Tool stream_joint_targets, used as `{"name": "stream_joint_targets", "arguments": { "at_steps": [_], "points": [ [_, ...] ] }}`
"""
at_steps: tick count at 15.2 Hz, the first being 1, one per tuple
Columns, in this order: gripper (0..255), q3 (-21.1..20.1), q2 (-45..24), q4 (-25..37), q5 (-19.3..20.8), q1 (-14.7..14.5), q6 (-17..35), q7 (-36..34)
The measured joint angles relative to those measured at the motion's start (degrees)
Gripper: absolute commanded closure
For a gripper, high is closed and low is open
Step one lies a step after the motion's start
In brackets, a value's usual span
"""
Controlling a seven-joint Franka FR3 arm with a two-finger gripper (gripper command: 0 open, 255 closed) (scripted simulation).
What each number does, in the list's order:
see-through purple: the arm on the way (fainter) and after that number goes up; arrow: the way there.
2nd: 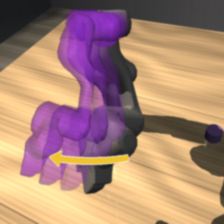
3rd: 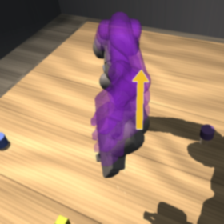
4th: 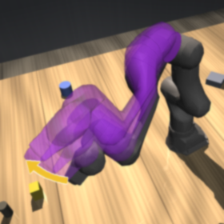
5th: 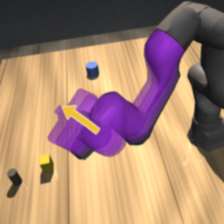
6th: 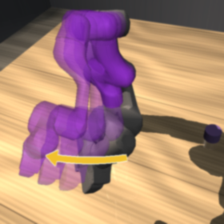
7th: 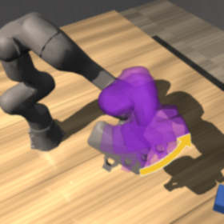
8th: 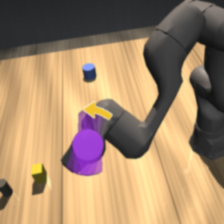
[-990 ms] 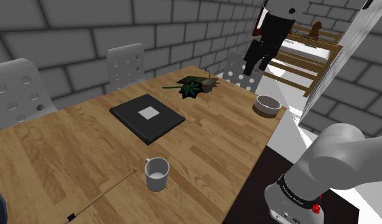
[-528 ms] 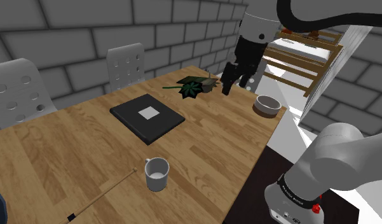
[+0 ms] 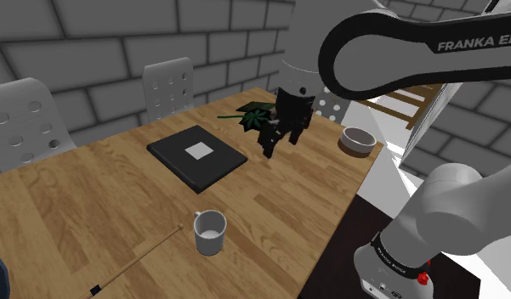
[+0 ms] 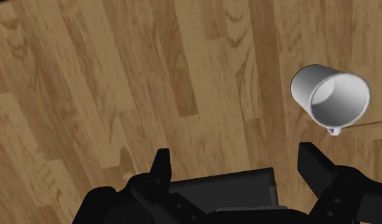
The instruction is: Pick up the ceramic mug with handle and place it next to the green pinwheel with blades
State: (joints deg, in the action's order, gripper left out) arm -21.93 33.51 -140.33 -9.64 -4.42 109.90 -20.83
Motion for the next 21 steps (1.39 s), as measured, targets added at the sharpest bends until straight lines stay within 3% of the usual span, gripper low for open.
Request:
{"name": "stream_joint_targets", "arguments": {
  "at_steps": [5, 11, 16, 21],
  "points": [
    [0, -6.0, -7.53, 0.77, -0.06, -0.35, 6.46, -5.6],
    [0, -13.29, -19.35, 3.51, 3.84, 0.52, 14.39, -13.93],
    [0, -18.4, -33.11, 8.57, 13.32, 0.98, 19.89, -24.65],
    [0, -18.35, -46.03, 14.48, 24.47, -2.62, 22.26, -35.11]
  ]
}}
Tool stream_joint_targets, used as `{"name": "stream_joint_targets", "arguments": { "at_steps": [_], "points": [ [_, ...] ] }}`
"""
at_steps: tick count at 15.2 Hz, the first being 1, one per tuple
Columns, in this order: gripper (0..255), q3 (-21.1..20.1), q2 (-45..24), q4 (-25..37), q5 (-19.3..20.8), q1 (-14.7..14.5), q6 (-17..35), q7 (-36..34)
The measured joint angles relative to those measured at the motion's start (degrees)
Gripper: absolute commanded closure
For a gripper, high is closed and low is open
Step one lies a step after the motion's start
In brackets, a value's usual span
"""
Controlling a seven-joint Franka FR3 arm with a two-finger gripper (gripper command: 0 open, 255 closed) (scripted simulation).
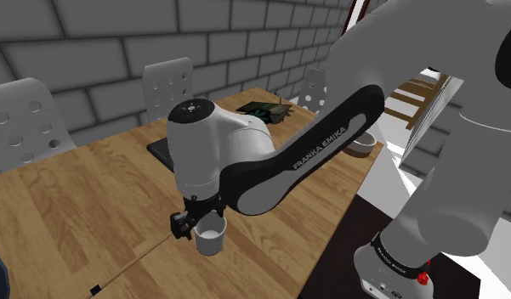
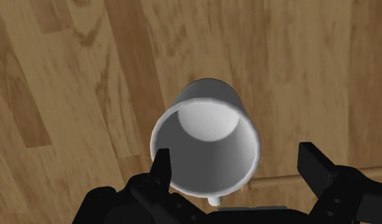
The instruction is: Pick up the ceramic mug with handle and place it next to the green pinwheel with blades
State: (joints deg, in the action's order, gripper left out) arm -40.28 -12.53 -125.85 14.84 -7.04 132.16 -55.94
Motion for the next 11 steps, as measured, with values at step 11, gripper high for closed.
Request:
{"name": "stream_joint_targets", "arguments": {
  "at_steps": [11],
  "points": [
    [0, 3.66, -9.31, 2.59, 8.36, -4.39, 3.96, -6.61]
  ]
}}
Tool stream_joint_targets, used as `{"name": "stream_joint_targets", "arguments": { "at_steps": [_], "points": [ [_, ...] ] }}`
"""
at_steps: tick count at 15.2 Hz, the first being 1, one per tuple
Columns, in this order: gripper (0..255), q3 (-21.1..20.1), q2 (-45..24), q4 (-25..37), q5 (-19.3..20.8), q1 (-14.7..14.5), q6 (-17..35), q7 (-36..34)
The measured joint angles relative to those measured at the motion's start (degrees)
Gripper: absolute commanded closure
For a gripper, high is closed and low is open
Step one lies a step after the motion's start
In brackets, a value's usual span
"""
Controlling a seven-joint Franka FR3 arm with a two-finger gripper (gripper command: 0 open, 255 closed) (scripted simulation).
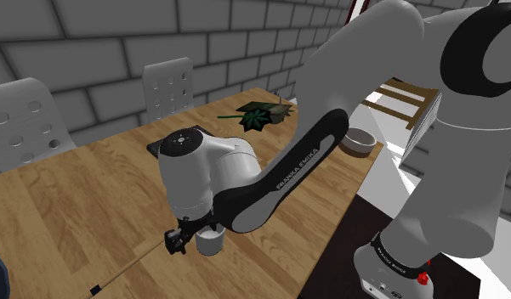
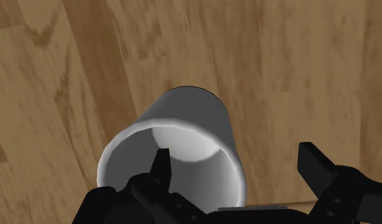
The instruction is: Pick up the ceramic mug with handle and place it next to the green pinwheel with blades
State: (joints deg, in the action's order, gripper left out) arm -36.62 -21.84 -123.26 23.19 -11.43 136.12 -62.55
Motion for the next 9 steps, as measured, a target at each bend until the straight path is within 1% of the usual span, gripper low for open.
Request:
{"name": "stream_joint_targets", "arguments": {
  "at_steps": [4, 5, 9],
  "points": [
    [0, 0.1, -0.13, -0.07, 0.16, -0.03, 0.19, -0.07],
    [255, 0.11, -0.13, -0.07, 0.16, -0.03, 0.19, -0.07],
    [255, 0.11, -0.13, -0.07, 0.16, -0.03, 0.2, -0.07]
  ]
}}
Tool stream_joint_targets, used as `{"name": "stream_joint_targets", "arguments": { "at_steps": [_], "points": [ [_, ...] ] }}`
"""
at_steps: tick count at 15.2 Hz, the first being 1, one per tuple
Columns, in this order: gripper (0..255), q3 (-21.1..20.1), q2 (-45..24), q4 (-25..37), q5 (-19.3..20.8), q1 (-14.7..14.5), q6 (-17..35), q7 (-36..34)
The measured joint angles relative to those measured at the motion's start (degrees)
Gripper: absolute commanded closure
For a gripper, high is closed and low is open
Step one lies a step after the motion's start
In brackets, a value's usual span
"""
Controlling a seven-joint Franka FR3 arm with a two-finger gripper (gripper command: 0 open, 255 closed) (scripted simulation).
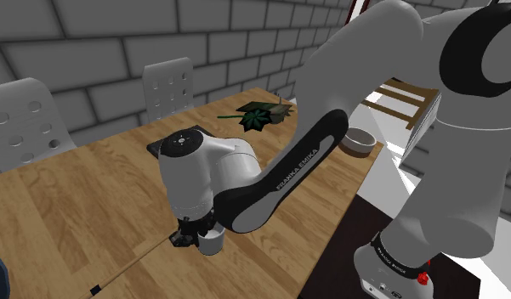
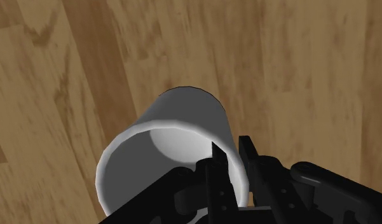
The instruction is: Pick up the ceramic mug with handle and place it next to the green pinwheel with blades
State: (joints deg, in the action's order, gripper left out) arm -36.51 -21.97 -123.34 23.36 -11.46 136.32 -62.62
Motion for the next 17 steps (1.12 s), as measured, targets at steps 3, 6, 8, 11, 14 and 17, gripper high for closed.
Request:
{"name": "stream_joint_targets", "arguments": {
  "at_steps": [3, 6, 8, 11, 14, 17],
  "points": [
    [255, 0.0, 0.0, 0.0, 0.0, 0.0, 0.0, 0.0],
    [255, 0.0, 0.0, 0.0, 0.0, 0.0, 0.0, 0.0],
    [255, -0.45, 0.76, 0.02, -0.73, 0.33, -0.63, 0.48],
    [255, -1.5, 2.67, 0.07, -2.55, 1.24, -2.12, 1.83],
    [255, -2.49, 4.56, 0.21, -4.38, 2.02, -3.67, 3.11],
    [255, -3.36, 6.39, 0.68, -6.2, 2.73, -5.47, 4.42]
  ]
}}
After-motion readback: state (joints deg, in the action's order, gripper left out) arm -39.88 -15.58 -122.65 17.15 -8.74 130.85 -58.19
